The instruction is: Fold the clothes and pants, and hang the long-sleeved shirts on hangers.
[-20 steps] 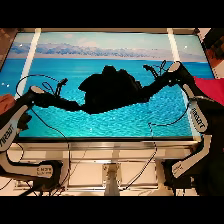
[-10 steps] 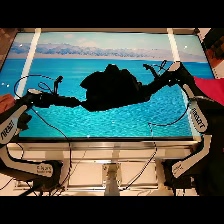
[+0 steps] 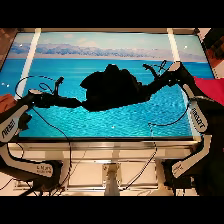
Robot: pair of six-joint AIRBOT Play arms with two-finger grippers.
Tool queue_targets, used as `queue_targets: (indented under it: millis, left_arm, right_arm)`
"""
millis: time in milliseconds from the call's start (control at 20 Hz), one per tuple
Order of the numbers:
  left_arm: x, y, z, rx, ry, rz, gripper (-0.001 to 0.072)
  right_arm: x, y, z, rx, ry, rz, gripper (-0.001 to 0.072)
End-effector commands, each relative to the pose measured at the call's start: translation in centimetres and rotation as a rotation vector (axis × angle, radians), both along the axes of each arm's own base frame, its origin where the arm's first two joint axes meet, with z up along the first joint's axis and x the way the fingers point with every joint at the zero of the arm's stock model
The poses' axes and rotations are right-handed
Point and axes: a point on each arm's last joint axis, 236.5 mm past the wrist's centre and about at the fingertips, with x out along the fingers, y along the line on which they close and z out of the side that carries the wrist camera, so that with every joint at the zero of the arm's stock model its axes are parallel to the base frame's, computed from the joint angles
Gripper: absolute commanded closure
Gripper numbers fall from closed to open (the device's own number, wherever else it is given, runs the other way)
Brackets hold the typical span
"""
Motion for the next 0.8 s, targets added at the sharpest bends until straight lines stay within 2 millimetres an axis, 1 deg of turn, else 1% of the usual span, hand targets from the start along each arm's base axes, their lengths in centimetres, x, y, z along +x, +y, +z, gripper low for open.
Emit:
queue_targets:
  millis: [0, 100, 250, 350, 400, 450, 500, 550, 600, 650, 700, 750]
  left_arm:
    - [0.2, -1.1, 0.3, -0.064, 0.022, 0.016, 0.0244]
    - [0.4, -1.4, 0.5, -0.079, 0.015, 0.019, 0.0244]
    - [0.3, -1.6, 0.5, -0.079, 0.017, 0.013, 0.0246]
    - [0.1, -2.0, 0.5, -0.078, 0.017, 0.0, 0.0249]
    - [-0.1, -2.4, 0.5, -0.079, 0.017, -0.009, 0.0268]
    - [-0.2, -2.7, 0.5, -0.08, 0.018, -0.018, 0.0431]
    - [-0.4, -3.0, 0.6, -0.085, 0.021, -0.028, 0.066]
    - [-0.8, -3.2, 0.9, -0.099, 0.029, -0.042, 0.069]
    - [-1.3, -3.6, 1.5, -0.128, 0.04, -0.06, 0.0691]
    - [-1.6, -3.9, 2.5, -0.166, 0.045, -0.073, 0.0692]
    - [-1.6, -4.1, 4.2, -0.206, 0.031, -0.08, 0.0693]
    - [-1.0, -4.1, 6.5, -0.244, -0.012, -0.076, 0.0694]
  right_arm:
    - [0.0, 0.1, 0.1, 0.004, 0.002, 0.001, 0.0694]
    - [0.0, 0.2, 0.2, 0.008, 0.002, 0.0, 0.0694]
    - [0.0, 0.4, 0.3, 0.019, 0.002, -0.003, 0.0694]
    - [0.0, 0.4, 0.3, 0.019, 0.003, -0.003, 0.0694]
    - [0.0, 0.4, 0.3, 0.02, 0.003, -0.002, 0.0694]
    - [-0.1, 0.4, 0.4, 0.021, 0.006, 0.0, 0.0694]
    - [-0.2, 0.4, 0.5, 0.025, 0.011, 0.003, 0.0694]
    - [-0.3, 0.5, 0.6, 0.032, 0.015, 0.005, 0.0695]
    - [-0.4, 0.7, 0.9, 0.05, 0.02, 0.002, 0.0696]
    - [-0.3, 1.5, 1.9, 0.105, 0.026, -0.008, 0.0696]
    - [-0.1, 2.5, 3.7, 0.2, 0.037, -0.026, 0.0697]
    - [0.3, 3.8, 6.8, 0.349, 0.031, -0.046, 0.0696]
